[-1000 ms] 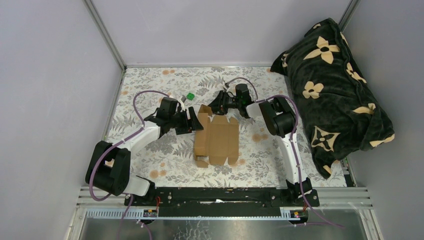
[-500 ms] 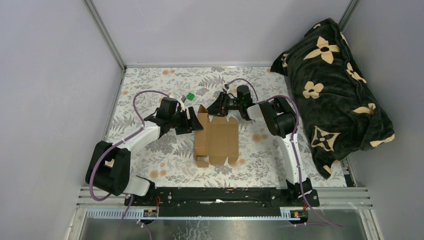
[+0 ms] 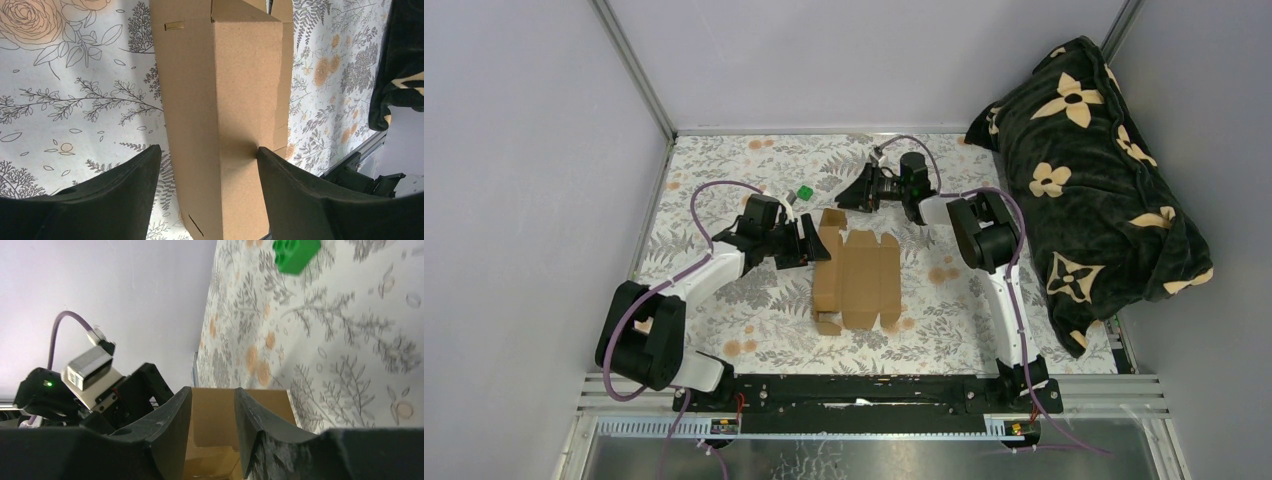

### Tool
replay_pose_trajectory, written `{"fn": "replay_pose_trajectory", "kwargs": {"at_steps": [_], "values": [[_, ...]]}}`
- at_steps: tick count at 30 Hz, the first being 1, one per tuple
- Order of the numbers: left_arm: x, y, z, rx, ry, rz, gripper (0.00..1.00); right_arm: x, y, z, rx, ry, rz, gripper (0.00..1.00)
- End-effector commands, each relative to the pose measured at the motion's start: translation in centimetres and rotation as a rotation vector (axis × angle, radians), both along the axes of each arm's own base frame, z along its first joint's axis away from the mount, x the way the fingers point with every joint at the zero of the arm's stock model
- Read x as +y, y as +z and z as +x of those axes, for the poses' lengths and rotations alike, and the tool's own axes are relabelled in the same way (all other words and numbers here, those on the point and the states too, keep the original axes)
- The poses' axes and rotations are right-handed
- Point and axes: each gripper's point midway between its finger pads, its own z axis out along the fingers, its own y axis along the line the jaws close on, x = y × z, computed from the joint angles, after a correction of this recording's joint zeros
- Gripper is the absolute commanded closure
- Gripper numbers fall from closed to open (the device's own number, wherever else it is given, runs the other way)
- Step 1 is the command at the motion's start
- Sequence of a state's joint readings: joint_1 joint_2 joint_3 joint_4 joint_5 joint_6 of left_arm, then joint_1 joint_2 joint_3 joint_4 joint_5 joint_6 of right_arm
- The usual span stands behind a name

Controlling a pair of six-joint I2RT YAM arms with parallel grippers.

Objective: Fold the paper box
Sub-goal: Fold the paper box at the center of the board.

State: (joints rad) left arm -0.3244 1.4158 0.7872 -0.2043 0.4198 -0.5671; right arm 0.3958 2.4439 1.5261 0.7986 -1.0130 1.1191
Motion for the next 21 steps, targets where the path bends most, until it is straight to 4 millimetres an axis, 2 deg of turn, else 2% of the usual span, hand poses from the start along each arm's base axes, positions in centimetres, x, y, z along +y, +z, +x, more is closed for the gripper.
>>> {"fn": "replay_pose_trajectory", "kwargs": {"at_steps": [1,10,21], "values": [[-0.1,0.3,0.5,-0.011,-0.02,-0.001,0.24,0.3,1.1,1.6,-0.032,0.027,0.023,0.56],[-0.2,0.4,0.4,-0.008,-0.025,-0.011,0.24,1.2,0.0,2.6,0.006,0.063,0.02,0.56],[-0.2,0.6,0.4,-0.013,-0.027,-0.016,0.24,4.0,-0.3,-0.6,0.013,0.183,0.038,0.57]]}}
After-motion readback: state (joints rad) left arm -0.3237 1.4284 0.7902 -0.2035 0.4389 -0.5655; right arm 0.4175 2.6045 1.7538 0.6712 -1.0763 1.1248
